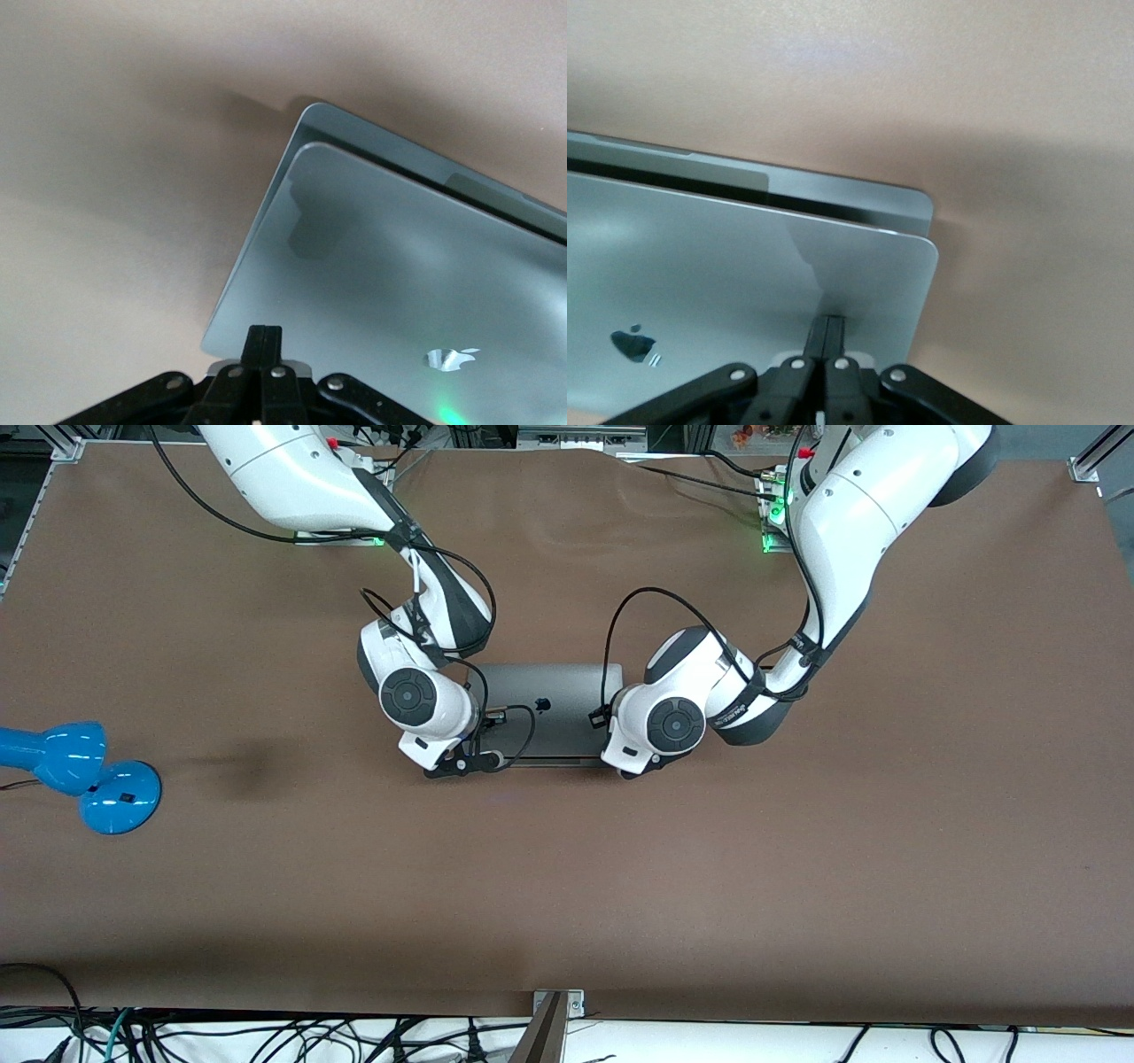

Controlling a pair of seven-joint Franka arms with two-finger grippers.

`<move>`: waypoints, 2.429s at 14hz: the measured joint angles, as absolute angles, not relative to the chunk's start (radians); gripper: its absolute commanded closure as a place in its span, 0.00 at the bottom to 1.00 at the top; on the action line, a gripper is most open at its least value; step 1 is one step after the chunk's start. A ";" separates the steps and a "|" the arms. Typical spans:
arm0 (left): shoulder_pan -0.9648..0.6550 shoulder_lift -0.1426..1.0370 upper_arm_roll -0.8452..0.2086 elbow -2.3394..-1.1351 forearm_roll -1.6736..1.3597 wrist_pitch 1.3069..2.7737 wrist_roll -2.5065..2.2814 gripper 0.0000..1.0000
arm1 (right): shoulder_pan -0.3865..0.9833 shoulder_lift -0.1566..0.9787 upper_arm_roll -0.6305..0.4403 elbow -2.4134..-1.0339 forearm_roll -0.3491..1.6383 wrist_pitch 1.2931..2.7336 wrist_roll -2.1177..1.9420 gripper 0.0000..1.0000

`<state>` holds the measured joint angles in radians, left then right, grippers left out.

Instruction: Close laptop with both arms from behind

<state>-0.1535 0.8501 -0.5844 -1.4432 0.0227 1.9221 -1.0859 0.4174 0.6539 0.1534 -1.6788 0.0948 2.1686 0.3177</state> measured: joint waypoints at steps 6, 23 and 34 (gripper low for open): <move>-0.173 0.910 -0.563 -1.432 0.082 1.988 -1.086 1.00 | 0.417 0.694 0.153 -1.678 0.077 2.239 0.302 1.00; -0.156 0.803 -0.560 -1.376 0.144 1.827 -1.056 0.00 | 0.386 0.615 0.143 -1.504 0.077 2.009 0.422 0.00; -0.134 0.130 -0.191 -1.763 -0.013 1.691 -0.450 0.00 | 0.371 0.420 -0.128 -1.497 0.077 1.701 0.304 0.00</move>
